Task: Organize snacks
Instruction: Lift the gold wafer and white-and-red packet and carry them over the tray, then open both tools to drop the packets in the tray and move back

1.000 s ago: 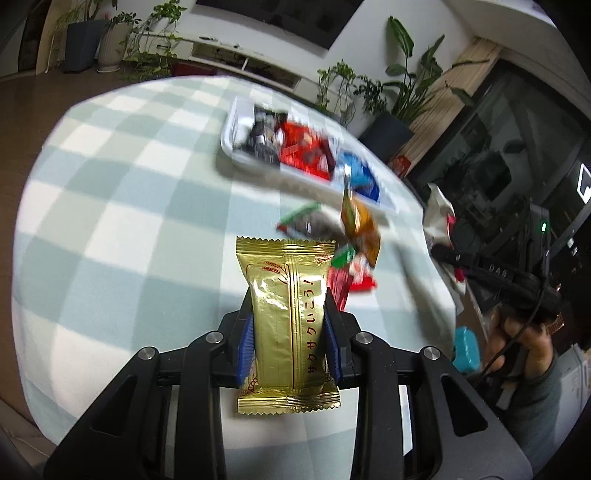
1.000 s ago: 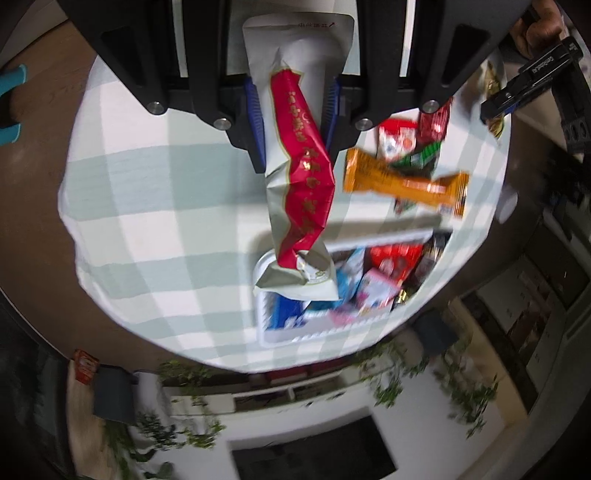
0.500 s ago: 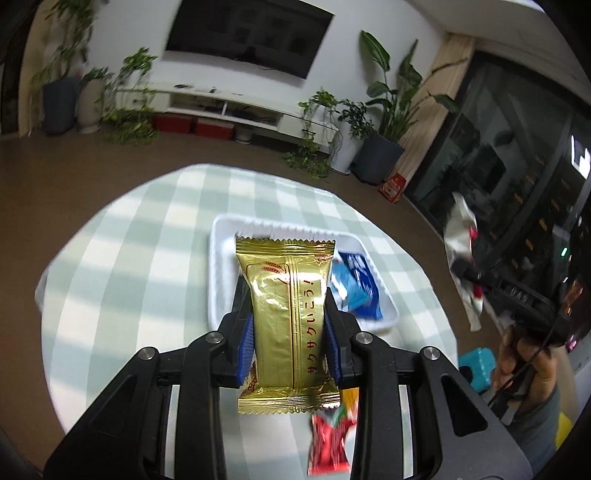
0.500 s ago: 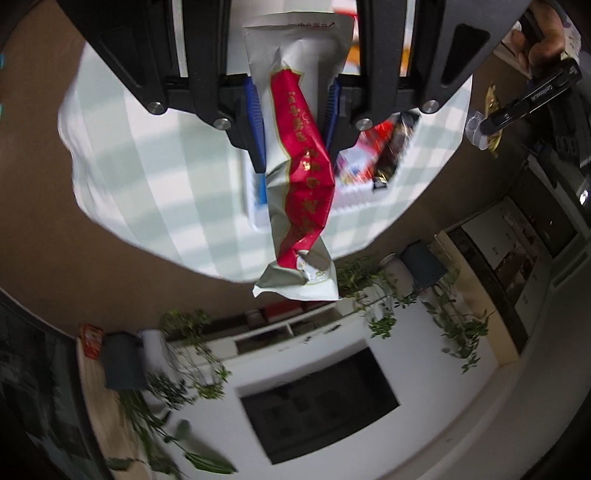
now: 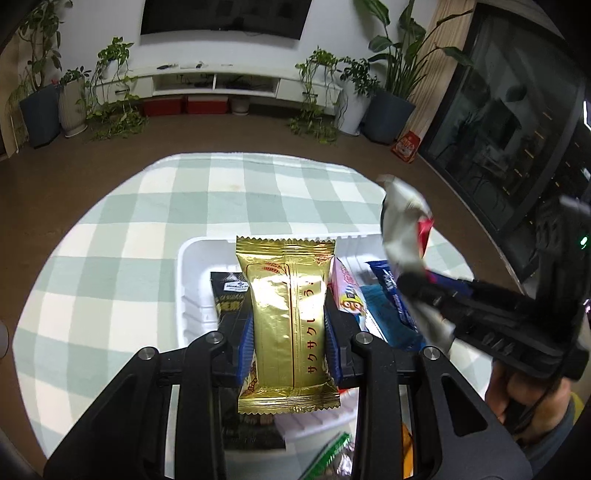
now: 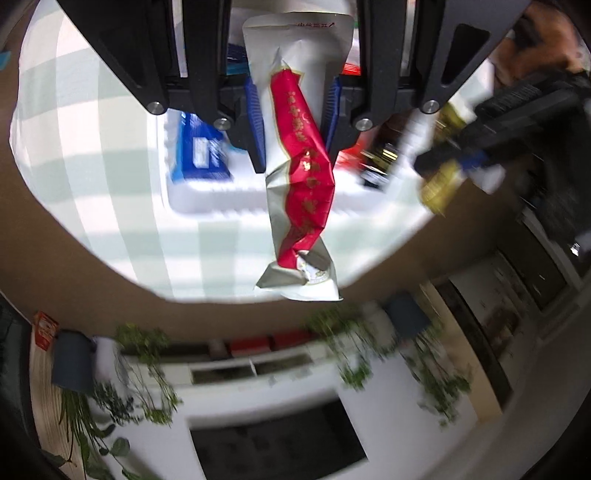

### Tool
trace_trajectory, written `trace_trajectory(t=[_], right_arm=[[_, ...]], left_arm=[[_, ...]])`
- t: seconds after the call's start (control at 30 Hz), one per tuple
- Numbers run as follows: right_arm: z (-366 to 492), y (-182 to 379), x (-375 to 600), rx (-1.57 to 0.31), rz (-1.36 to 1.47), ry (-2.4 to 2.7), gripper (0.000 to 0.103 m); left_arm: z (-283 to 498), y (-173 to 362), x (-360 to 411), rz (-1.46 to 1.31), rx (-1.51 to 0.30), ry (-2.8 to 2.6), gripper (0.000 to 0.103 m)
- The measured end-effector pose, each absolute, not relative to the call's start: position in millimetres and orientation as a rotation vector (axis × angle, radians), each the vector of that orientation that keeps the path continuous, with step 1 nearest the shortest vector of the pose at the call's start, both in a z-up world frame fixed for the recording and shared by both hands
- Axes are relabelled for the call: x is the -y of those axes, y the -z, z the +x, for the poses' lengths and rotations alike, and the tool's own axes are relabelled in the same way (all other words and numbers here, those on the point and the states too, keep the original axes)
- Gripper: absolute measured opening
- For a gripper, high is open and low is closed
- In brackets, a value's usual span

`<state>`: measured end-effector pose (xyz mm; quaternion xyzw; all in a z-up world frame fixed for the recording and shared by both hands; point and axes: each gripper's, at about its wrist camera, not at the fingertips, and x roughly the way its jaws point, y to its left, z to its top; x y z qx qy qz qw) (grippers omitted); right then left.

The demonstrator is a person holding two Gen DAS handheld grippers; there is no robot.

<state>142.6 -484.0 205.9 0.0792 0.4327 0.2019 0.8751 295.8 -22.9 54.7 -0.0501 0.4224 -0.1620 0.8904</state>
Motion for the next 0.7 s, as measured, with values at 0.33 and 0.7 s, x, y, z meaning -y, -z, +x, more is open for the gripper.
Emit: trace_trajectory(t=[0.33, 0.7], right_arm=[[148.8, -176.4, 475.6, -0.970, 0.073, -0.359, 0.031], [154.7, -155.0, 474.6, -1.020, 0.049, -0.329, 0.031]], left_arm=[[319.8, -5.0, 39.5, -0.060, -0.945, 0.299, 0.029], [323.3, 8.1, 38.1, -0.051, -0.953, 0.284, 0.031]])
